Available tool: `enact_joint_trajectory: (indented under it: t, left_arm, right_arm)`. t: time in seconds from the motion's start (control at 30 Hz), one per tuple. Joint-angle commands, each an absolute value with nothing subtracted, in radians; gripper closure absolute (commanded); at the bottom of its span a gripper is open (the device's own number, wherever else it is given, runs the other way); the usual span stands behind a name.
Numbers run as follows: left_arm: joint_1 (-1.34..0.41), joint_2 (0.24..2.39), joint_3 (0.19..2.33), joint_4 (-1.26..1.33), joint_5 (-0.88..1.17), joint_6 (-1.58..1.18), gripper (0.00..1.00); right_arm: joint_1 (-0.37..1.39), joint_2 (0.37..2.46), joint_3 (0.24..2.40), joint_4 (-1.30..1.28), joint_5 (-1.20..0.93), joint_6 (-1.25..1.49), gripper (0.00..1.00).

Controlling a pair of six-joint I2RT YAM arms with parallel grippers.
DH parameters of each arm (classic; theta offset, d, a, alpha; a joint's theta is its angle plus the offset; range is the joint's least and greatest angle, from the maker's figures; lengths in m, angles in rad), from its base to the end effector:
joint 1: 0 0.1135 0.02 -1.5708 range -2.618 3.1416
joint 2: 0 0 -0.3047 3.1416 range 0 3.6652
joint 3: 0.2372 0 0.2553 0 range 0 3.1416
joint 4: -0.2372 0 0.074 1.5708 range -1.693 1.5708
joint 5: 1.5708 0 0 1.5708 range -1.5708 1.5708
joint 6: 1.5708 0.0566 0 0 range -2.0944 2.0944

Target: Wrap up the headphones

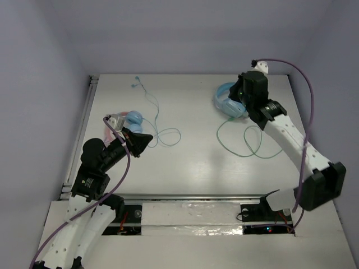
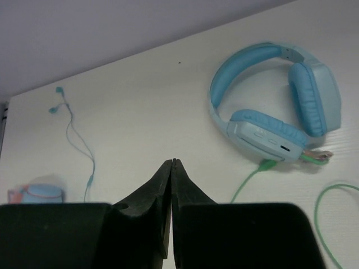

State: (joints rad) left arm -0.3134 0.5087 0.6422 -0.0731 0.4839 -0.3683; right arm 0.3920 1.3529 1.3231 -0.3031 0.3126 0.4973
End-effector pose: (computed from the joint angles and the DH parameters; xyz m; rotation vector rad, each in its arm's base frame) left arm 0.1020 -0.0607 0.3619 0.3603 1.5460 -0.9025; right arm 0.3068 0.1080 0.4218 0.3108 1.8732 0.3097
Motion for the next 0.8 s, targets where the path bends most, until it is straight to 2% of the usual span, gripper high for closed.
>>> enact_joint_trajectory:
  t: [0.0, 0.1, 0.13, 0.17, 0.27, 0.5, 0.77]
  left_arm:
    - [-0.319, 0.514, 0.680, -0.052, 0.460, -0.359, 1.00]
    - [-0.328, 0.520, 0.683, -0.055, 0.448, -0.356, 1.00]
    - [-0.328, 0.520, 0.684, -0.055, 0.446, -0.356, 1.00]
    - [-0.337, 0.520, 0.683, -0.055, 0.445, -0.357, 0.93]
    - [-0.337, 0.525, 0.684, -0.061, 0.434, -0.356, 0.86]
    - [-0.337, 0.528, 0.687, -0.058, 0.437, -0.351, 0.81]
    - [-0.337, 0.528, 0.687, -0.055, 0.440, -0.350, 0.77]
  right_arm:
    - [0.387, 1.503, 1.431, -0.224, 0.379, 0.483, 0.94]
    - [0.365, 1.685, 1.566, -0.253, 0.377, 0.489, 0.78]
    - [0.356, 1.731, 1.633, -0.255, 0.364, 0.492, 0.63]
    - [0.345, 1.776, 1.670, -0.262, 0.350, 0.498, 0.60]
    - [0.310, 1.951, 1.811, -0.284, 0.285, 0.523, 0.52]
    - [0.287, 2.321, 2.237, -0.497, 0.290, 0.523, 0.49]
    - [0.287, 2.445, 2.275, -0.523, 0.256, 0.571, 0.48]
